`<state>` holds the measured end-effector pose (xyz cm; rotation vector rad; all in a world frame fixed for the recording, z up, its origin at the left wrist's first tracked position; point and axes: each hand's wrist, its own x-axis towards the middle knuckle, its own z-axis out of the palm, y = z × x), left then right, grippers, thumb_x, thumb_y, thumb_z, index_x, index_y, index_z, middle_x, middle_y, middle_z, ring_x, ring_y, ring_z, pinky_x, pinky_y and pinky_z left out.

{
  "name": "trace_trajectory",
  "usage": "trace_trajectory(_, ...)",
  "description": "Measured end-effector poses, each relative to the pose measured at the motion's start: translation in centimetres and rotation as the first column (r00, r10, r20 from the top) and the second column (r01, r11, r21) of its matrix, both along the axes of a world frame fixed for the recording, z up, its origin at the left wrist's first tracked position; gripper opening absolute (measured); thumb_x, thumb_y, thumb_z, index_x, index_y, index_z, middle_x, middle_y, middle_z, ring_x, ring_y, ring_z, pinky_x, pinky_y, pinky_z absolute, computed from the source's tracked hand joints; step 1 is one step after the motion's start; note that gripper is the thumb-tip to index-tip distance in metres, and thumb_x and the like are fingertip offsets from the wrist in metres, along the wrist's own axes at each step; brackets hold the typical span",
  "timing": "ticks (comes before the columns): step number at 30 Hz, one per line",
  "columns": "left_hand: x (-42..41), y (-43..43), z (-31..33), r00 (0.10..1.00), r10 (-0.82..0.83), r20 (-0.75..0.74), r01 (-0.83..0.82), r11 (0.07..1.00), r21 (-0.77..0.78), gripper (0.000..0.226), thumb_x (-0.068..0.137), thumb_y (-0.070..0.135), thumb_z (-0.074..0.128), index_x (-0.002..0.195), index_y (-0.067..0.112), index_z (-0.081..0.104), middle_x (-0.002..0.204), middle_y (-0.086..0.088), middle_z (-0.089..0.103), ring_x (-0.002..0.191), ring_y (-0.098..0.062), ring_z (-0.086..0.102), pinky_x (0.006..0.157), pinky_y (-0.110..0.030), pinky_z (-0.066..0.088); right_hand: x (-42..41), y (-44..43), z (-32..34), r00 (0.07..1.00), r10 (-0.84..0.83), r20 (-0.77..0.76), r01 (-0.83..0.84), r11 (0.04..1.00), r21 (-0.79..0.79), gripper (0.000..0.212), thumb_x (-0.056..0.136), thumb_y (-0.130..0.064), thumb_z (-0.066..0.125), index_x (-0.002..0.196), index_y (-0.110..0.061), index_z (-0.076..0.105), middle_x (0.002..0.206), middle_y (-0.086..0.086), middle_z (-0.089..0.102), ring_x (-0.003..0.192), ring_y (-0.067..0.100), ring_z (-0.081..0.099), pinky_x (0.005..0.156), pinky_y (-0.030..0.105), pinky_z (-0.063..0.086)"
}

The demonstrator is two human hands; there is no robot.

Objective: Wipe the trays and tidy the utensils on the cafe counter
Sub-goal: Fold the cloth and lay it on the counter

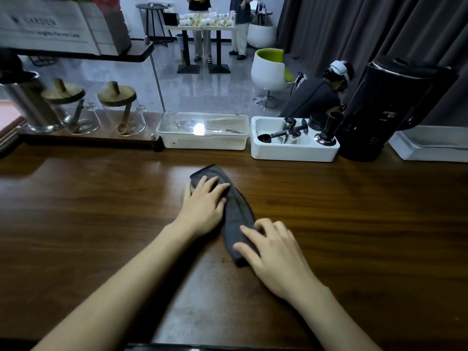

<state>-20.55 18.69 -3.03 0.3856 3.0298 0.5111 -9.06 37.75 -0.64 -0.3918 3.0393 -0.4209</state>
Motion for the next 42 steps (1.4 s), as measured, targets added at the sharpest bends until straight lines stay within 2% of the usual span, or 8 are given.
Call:
trace_trajectory(4,-0.1,0.6,1.0,0.966,-0.231,0.112,0.221,0.97,0.097,0.061,0.1,0.011,0.04,0.151,0.044,0.039,0.17,0.007,0.015,0.157,-0.021,-0.007,0.122,-0.055,-0.011,1.3,-1.2,0.5,0.995,0.084,0.046,-0.079,0.992,-0.103,0.059,0.097,-0.068,0.028,0.141,-0.037,0.053,0.114,-0.014,0.049,0.106,0.009,0.043,0.092,0.029,0.044)
trace_trajectory(8,1.5,0.0,0.2,0.967,-0.251,-0.041,0.254,0.948,0.194,0.058,0.096,0.023,0.038,0.149,0.044,0.046,0.168,0.007,0.02,0.157,-0.016,-0.002,0.125,-0.051,-0.007,0.2,-0.4,0.2,0.996,0.07,-0.053,-0.078,0.979,-0.187,0.04,0.102,-0.053,0.041,0.133,-0.037,0.061,0.122,-0.019,0.053,0.116,0.004,0.044,0.098,0.026,0.047)
trace_trajectory(11,2.7,-0.5,-0.7,0.97,-0.235,-0.065,0.241,0.962,0.127,0.059,0.099,0.052,0.021,0.156,0.042,0.031,0.169,0.006,0.015,0.155,-0.011,-0.003,0.127,-0.05,-0.001,-1.2,-0.6,-0.3,0.997,0.072,-0.03,-0.077,0.979,-0.191,0.051,0.107,-0.047,0.033,0.156,-0.033,0.032,0.163,-0.015,0.024,0.152,0.006,0.013,0.124,0.028,0.016)
trace_trajectory(17,3.7,-1.2,-1.1,0.972,-0.235,0.001,0.233,0.965,-0.122,0.072,0.091,0.064,-0.006,0.16,0.044,0.002,0.17,0.005,-0.008,0.156,-0.015,-0.013,0.125,-0.048,-0.009,-1.4,-1.4,-1.4,0.996,0.084,0.043,-0.084,0.996,0.007,0.06,0.108,-0.046,0.018,0.161,-0.024,0.001,0.168,-0.008,-0.004,0.154,0.01,-0.011,0.123,0.032,-0.01)
trace_trajectory(26,4.0,-2.3,-0.8,0.966,-0.258,0.01,0.258,0.966,0.012,0.075,0.094,0.075,0.006,0.16,0.042,0.017,0.17,0.006,0.001,0.157,-0.015,-0.003,0.126,-0.039,-0.004,-1.0,-0.4,-1.5,0.999,0.032,0.044,-0.03,0.999,-0.027,0.062,0.104,-0.058,0.025,0.16,-0.034,0.012,0.166,-0.018,0.004,0.154,0.013,-0.009,0.124,0.036,-0.005)
trace_trajectory(32,4.1,-5.3,-0.2,0.961,-0.197,-0.195,0.233,0.955,0.185,0.044,0.097,0.047,0.055,0.135,0.026,0.065,0.138,0.006,0.059,0.123,-0.016,0.054,0.102,-0.032,0.046,-3.1,0.4,-0.6,0.992,-0.09,-0.083,0.069,0.97,-0.234,0.044,0.103,-0.041,0.05,0.146,-0.034,0.049,0.142,-0.014,0.053,0.137,0.01,0.036,0.113,0.031,0.035)
trace_trajectory(36,3.1,-5.0,1.0,0.959,-0.215,-0.184,0.235,0.967,0.094,0.033,0.098,0.039,0.063,0.128,0.027,0.069,0.117,0.006,0.066,0.107,-0.018,0.056,0.091,-0.033,0.047,-4.7,0.0,-0.6,0.987,-0.135,-0.09,0.117,0.976,-0.181,0.039,0.101,-0.04,0.055,0.139,-0.033,0.059,0.116,-0.012,0.057,0.11,0.009,0.044,0.091,0.024,0.041)
trace_trajectory(42,2.5,-4.5,1.0,0.969,-0.194,-0.151,0.209,0.973,0.095,0.036,0.097,0.041,0.064,0.129,0.026,0.069,0.119,0.003,0.068,0.109,-0.021,0.056,0.09,-0.034,0.045,-5.5,0.3,-0.1,0.983,-0.177,-0.042,0.167,0.969,-0.18,0.042,0.096,-0.051,0.058,0.135,-0.035,0.062,0.106,-0.015,0.055,0.104,0.008,0.045,0.085,0.028,0.045)
